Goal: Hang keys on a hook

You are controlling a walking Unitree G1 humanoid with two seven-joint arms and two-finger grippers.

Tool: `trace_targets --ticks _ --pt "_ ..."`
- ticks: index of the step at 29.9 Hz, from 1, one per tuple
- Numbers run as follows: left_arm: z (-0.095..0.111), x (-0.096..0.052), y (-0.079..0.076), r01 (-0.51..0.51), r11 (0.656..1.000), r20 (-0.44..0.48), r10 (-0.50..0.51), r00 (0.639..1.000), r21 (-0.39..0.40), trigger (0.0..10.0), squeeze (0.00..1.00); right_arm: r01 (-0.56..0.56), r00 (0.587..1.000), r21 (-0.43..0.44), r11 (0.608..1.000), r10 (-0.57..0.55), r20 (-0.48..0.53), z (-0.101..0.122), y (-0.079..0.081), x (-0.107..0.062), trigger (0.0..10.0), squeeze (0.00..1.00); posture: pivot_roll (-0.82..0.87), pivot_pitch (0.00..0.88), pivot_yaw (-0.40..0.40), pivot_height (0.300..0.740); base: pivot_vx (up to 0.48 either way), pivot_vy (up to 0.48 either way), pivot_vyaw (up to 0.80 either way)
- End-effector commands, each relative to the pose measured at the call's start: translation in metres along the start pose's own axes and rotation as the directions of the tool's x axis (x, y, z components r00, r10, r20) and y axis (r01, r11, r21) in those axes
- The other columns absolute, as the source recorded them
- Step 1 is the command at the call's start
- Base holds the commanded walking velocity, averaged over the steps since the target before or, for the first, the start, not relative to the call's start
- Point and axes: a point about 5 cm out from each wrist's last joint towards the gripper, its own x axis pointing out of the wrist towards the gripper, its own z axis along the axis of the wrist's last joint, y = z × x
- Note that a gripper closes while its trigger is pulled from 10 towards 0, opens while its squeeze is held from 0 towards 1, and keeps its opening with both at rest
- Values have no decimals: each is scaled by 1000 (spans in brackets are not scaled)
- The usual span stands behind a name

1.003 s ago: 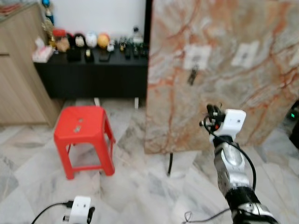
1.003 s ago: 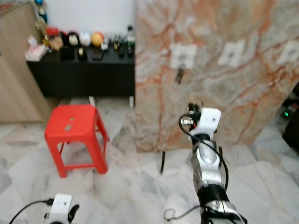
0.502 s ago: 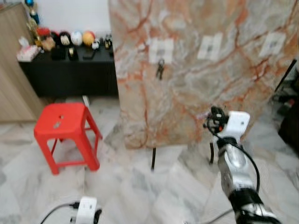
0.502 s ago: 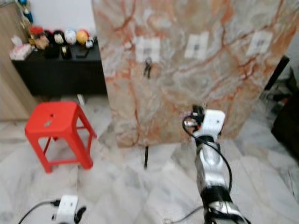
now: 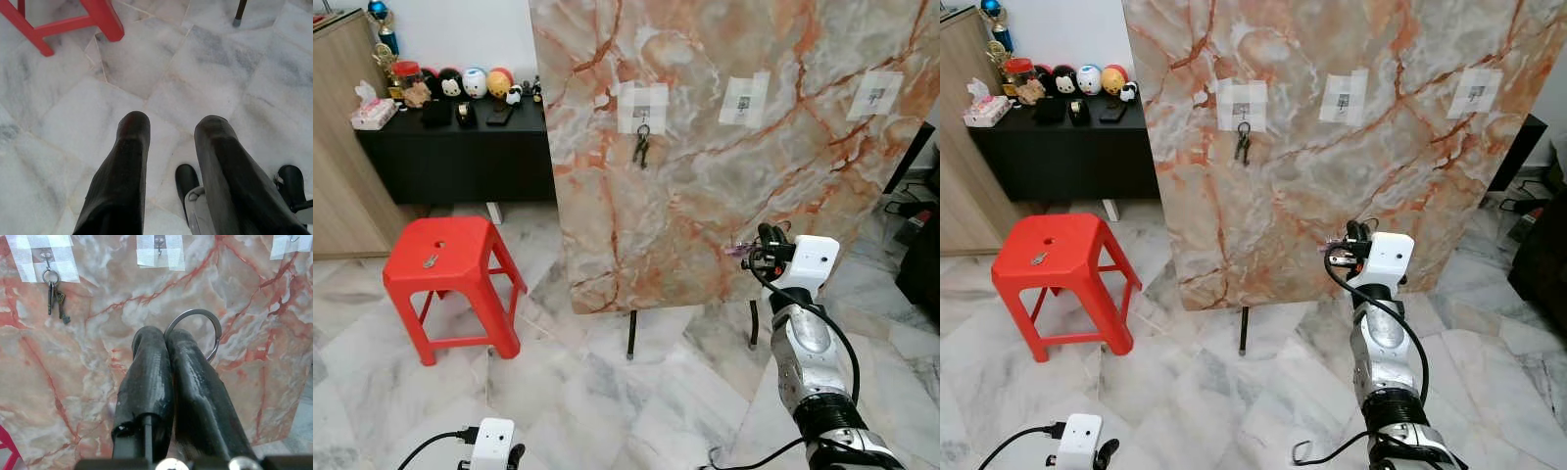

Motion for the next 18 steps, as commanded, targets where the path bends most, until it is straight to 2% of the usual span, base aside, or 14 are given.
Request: trace_targets --ticks 1,5,18 --pt "-8 -3 -2 12 1000 -41 -12 999 -4 10000 0 -7 1000 -6 1000 7 21 5 1 3 10000 0 -10 0 -50 740 0 0 0" --pt "-10 -3 -2 9 1000 -49 -9 999 -7 10000 0 -9 1000 -9 1000 10 21 6 1 4 10000 0 -5 0 -57 740 0 0 0" --pt "-11 -3 -2 4 1000 -55 -5 998 -19 10000 0 -7 1000 -8 1000 7 17 5 1 3 10000 0 0 0 -64 740 264 0 0"
